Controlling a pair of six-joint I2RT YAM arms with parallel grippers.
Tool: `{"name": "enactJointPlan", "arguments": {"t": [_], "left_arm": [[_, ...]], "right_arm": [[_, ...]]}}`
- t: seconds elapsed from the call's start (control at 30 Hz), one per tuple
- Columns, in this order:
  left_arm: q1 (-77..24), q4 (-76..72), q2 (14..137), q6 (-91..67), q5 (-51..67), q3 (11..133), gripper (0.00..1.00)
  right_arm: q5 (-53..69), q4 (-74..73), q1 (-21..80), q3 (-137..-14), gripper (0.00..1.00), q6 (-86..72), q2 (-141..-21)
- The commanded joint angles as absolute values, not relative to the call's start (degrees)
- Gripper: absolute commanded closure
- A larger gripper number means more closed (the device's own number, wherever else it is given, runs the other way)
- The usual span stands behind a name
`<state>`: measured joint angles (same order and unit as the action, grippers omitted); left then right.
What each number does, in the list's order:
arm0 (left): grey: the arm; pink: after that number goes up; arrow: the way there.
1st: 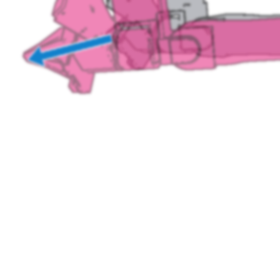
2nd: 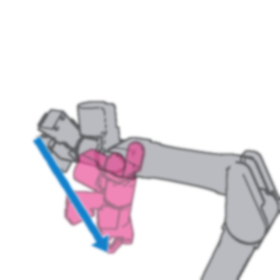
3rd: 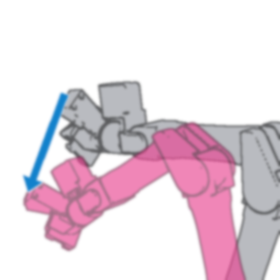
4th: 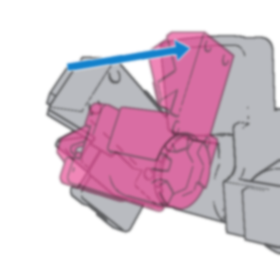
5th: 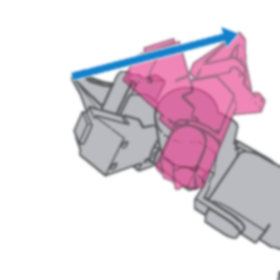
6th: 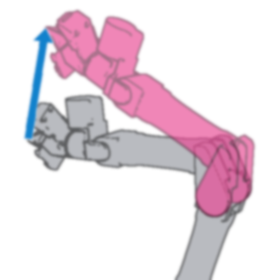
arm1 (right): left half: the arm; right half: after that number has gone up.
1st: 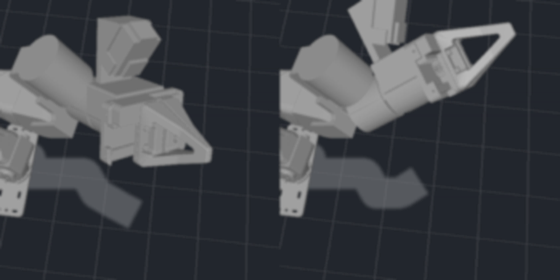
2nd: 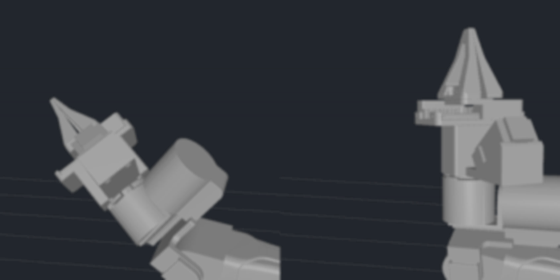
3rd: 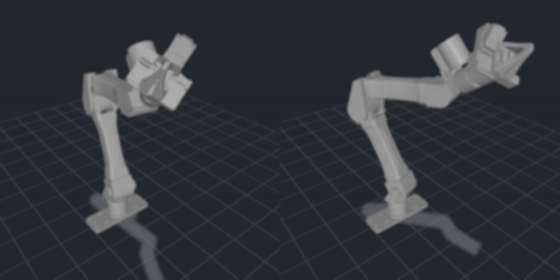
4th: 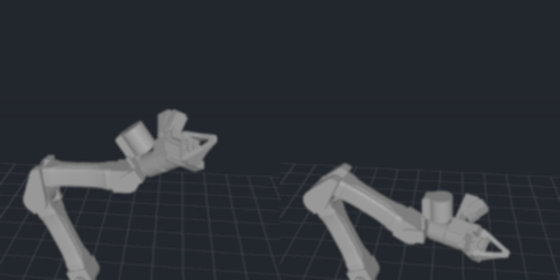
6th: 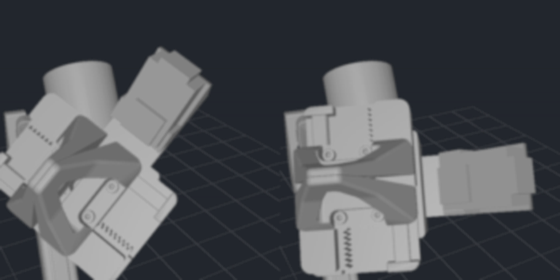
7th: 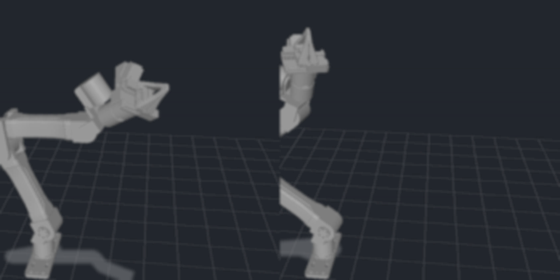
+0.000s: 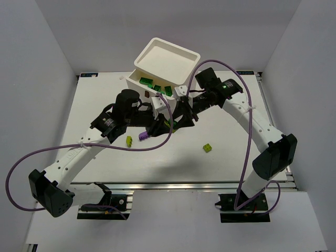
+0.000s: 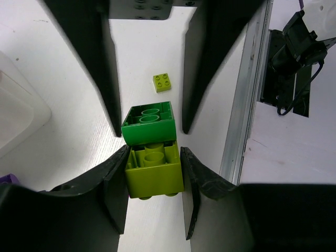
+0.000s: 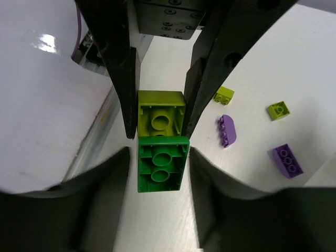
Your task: Sort the legos into containers by color
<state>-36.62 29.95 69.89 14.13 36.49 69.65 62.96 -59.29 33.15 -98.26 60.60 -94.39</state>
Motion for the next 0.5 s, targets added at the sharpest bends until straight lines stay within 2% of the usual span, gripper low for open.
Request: {"name": "enactJointPlan", "arguments": {"t": [0.0,0.07,0.17,0.2,0.27,0.3,0.47], "left_arm": [[-36.91,29.27,68.91,14.77,36.56,70.05,1.0],[-36.91,29.62,68.91,15.03,36.47,70.05,1.0],[-36.91,29.36,68.99,15.21,36.3,69.96,1.0],[-36.91,29.36,68.82,15.21,36.04,70.05,1.0],[-36.91,29.79,68.82,15.21,35.51,70.05,1.0],[-36.91,30.06,68.73,15.21,34.9,70.14,1.0],[-35.51,31.38,64.27,15.29,30.86,68.12,1.0]], "right_arm": [[62.93,-58.27,33.49,-98.61,0.54,60.47,-95.01],[62.75,-58.36,33.49,-98.61,0.62,60.64,-94.92],[62.49,-58.18,33.49,-98.61,0.78,60.73,-95.1],[62.58,-58.1,33.4,-98.61,0.86,60.56,-95.1],[62.4,-56.87,33.14,-98.7,0.9,58.9,-95.1],[62.14,-55.82,32.79,-98.79,0.98,57.15,-95.01],[57.48,-46.41,28.85,-97.91,1.0,46.16,-94.31]]}}
